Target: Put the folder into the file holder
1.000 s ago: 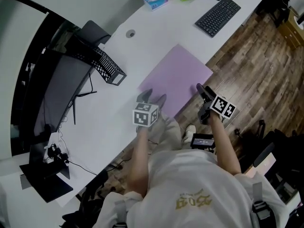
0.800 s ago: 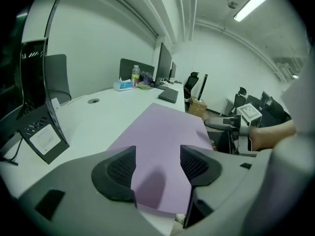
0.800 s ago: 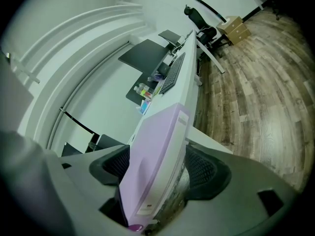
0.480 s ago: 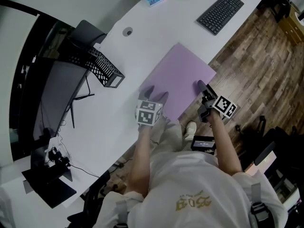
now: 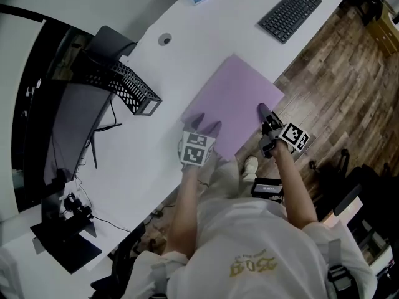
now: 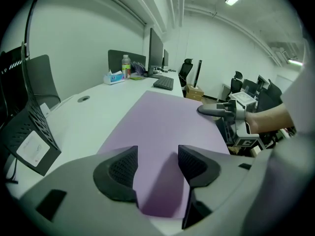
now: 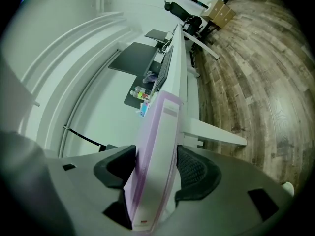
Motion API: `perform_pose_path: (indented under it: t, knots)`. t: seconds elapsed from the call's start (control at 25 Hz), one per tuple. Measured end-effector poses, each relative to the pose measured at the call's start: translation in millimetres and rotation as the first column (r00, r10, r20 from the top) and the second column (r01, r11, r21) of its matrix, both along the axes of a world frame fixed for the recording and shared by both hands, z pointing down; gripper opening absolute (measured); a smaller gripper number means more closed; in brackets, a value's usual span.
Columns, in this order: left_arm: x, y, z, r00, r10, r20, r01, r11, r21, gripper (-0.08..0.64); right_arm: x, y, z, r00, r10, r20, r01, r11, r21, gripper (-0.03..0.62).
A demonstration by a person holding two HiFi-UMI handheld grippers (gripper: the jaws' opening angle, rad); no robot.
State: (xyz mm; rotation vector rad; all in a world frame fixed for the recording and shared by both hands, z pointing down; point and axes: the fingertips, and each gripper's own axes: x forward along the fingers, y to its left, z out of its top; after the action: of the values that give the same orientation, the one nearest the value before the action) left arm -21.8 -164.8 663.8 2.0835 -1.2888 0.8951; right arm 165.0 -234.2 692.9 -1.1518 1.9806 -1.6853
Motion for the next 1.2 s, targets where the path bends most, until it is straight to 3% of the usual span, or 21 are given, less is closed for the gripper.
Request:
perform_pose_path:
  t: [0.44, 0.56, 1.0, 1.2]
  knots:
    - [-1.1, -0.5, 1.4, 1.000, -0.002, -0.006, 0.002, 1.000, -0.001, 0.259, -10.1, -4.3, 4.9, 0.988, -0.024, 0.153, 0.019, 0.999, 0.034, 0.255]
    - [-1.5, -0.8, 1.4, 1.000, -0.006, -0.007, 0.006, 1.000, 0.006, 0.259, -16.5, -6.9, -6.7, 0.982, -0.043, 0.183, 0.027, 0.995, 0.091, 0.255]
    - [-1.9, -1.5, 2.0, 1.000, -0.004, -0.008, 0.004, 1.000, 0.015, 0.252, -19.6, -7.0, -0.4, 0.981, -0.068, 0.180, 0.053, 0.995, 0.088, 0.222]
    - [-2.0, -0.7, 3.0, 1.000, -0.011, -0.007, 0.011, 1.000, 0.019, 0.247, -16.7, -4.9, 0.9, 0.980, -0.035, 0.194, 0.022, 0.997, 0.070, 0.213]
